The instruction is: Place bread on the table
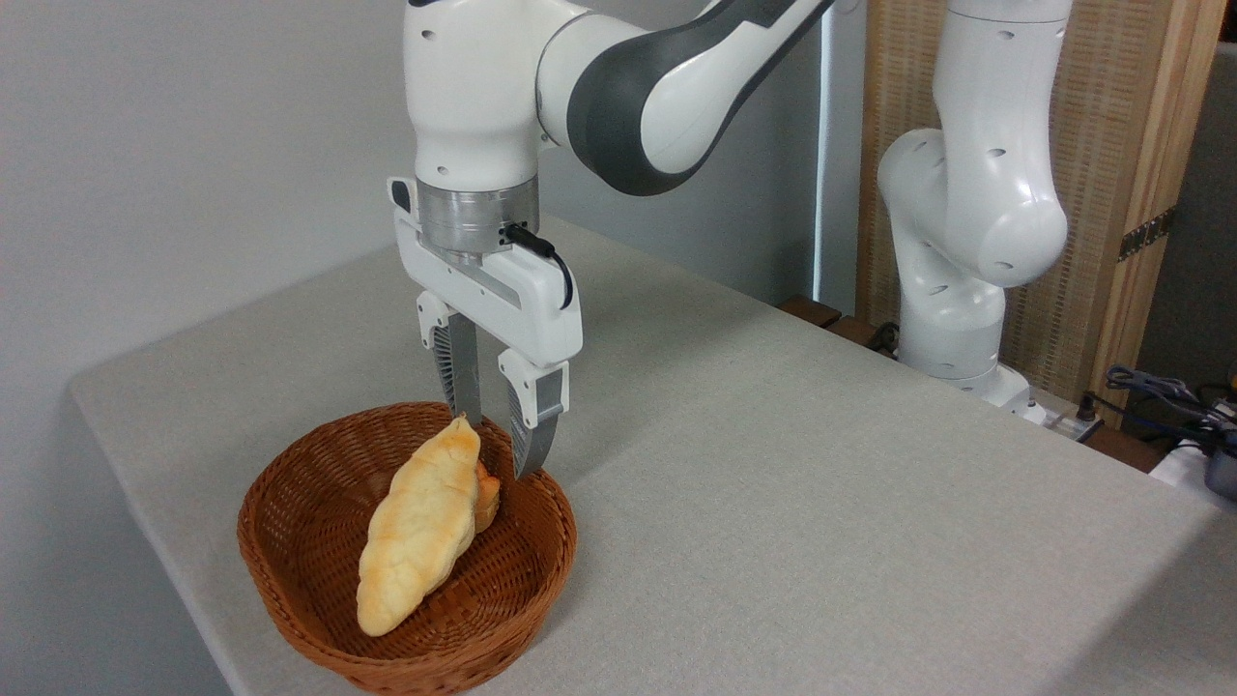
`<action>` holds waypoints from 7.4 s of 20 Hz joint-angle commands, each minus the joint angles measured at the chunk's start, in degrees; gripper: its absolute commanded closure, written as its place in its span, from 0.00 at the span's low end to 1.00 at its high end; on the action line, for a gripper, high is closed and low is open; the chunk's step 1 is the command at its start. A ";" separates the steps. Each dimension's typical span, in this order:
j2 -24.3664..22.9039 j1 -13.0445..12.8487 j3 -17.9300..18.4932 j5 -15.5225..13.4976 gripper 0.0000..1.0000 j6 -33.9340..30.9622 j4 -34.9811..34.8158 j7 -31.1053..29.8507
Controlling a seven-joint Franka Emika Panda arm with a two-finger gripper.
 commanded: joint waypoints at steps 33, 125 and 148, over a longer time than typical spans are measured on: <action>-1.03 -0.06 0.28 -1.88 0.00 -2.45 2.60 -0.74; -2.79 -0.32 3.27 -5.84 0.00 -25.92 3.48 5.94; -2.53 0.20 3.53 -4.96 0.00 -11.69 7.35 7.08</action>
